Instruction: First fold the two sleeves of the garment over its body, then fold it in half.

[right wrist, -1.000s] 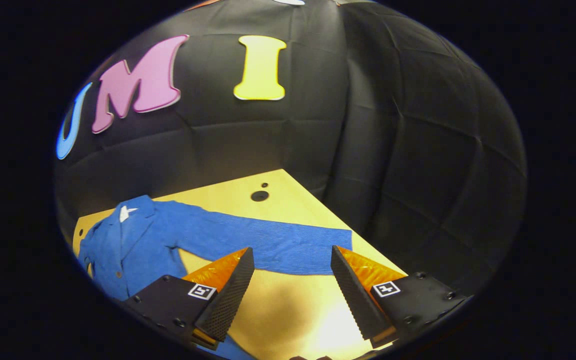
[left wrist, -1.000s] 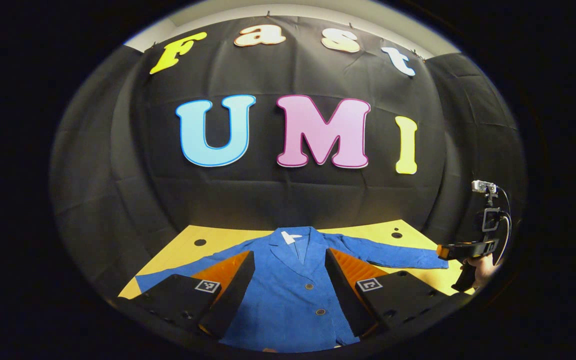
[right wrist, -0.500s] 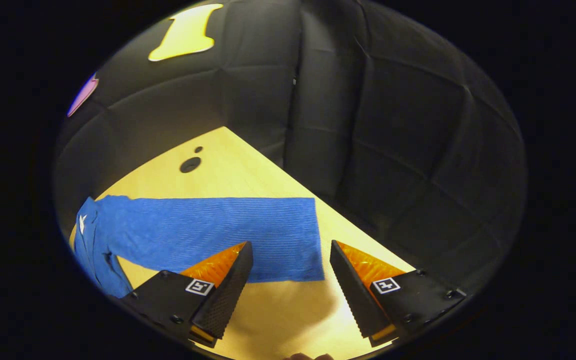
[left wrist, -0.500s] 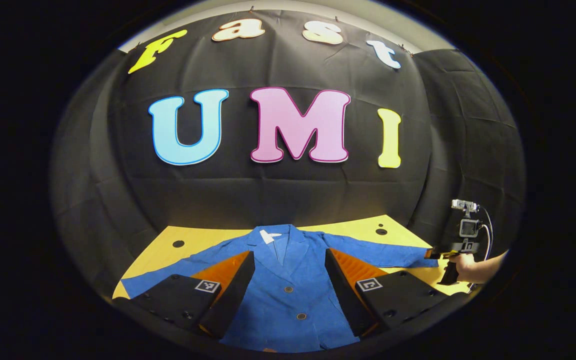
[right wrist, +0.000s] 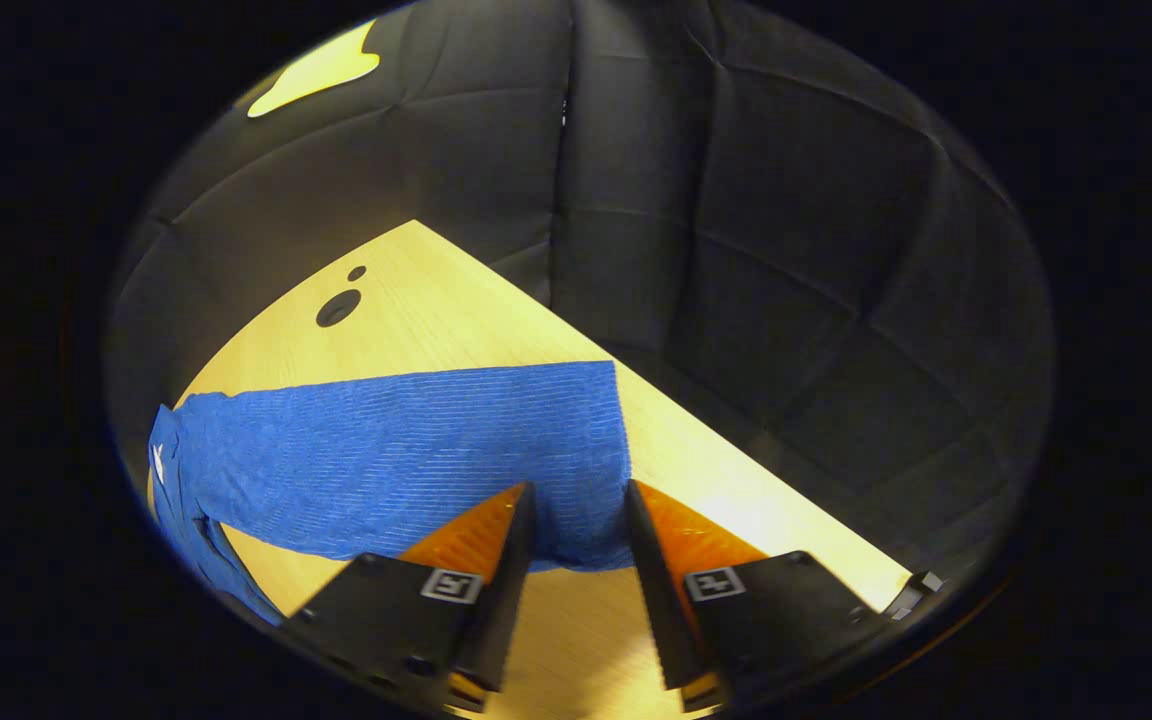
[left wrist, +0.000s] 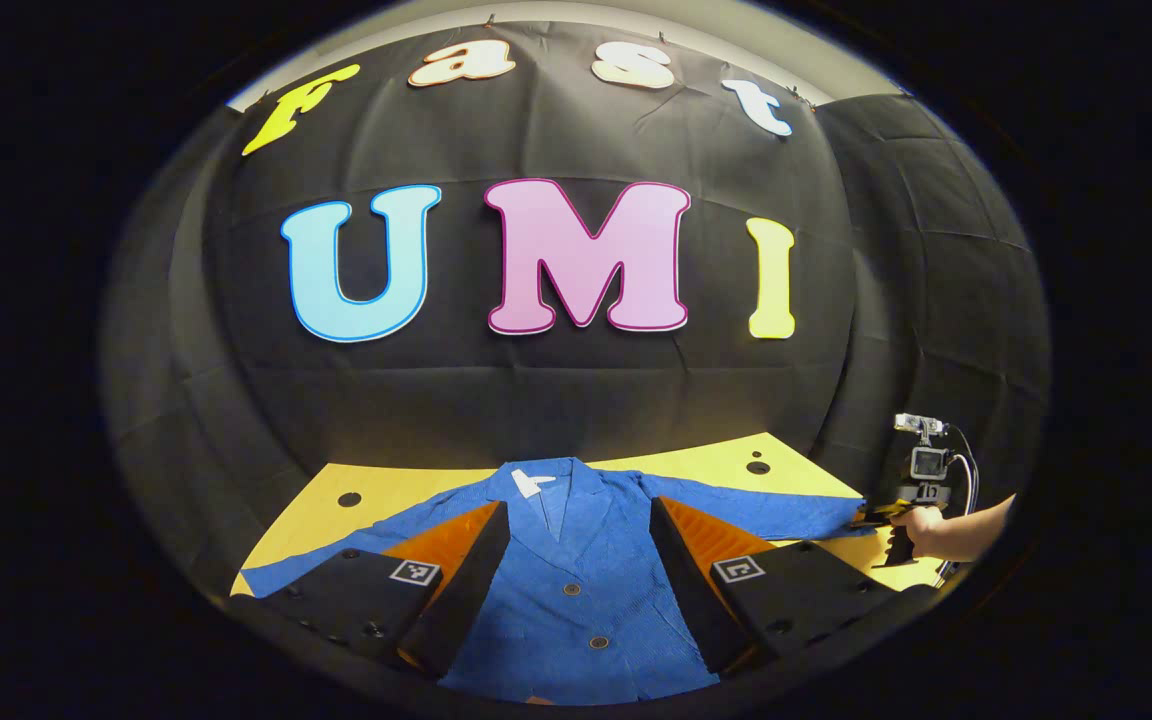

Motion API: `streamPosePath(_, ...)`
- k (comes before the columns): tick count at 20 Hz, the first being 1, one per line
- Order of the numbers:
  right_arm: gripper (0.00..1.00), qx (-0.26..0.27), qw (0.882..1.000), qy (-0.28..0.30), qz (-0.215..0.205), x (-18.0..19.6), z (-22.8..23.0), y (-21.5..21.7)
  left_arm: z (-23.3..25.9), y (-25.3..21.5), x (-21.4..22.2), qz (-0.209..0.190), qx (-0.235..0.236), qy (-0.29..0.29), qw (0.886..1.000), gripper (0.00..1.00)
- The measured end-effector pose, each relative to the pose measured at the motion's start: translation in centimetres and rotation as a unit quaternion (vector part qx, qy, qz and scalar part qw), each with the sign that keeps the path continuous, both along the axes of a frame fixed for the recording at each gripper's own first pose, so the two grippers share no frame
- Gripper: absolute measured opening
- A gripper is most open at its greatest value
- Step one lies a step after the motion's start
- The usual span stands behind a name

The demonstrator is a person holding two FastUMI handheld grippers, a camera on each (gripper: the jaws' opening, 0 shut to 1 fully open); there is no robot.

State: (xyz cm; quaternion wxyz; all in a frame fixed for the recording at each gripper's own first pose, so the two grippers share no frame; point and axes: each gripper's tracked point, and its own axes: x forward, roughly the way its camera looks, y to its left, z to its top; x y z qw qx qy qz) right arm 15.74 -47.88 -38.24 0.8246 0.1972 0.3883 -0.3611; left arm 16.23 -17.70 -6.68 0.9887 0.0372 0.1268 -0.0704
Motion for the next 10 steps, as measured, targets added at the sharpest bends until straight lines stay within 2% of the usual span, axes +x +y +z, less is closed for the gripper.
streamPosePath(2, 0.08, -0.002, 1.000, 0.011, -0.014, 0.4, 0.1, 0.2, 0.2, -0.1, -0.5, -0.004, 0.007, 0.001, 1.000, 0.81)
streamPosePath(6, 0.00, -0.006, 1.000, 0.014, 0.001, 0.5, 0.1, 0.4, 0.4, 0.1, -1.4, -0.008, 0.016, 0.006, 1.000, 0.81)
streamPosePath(10, 0.01, -0.016, 1.000, -0.006, -0.024, 0.0, 1.8, -0.5, 0.2, 0.7, -1.7, -0.004, 0.008, 0.008, 1.000, 0.81)
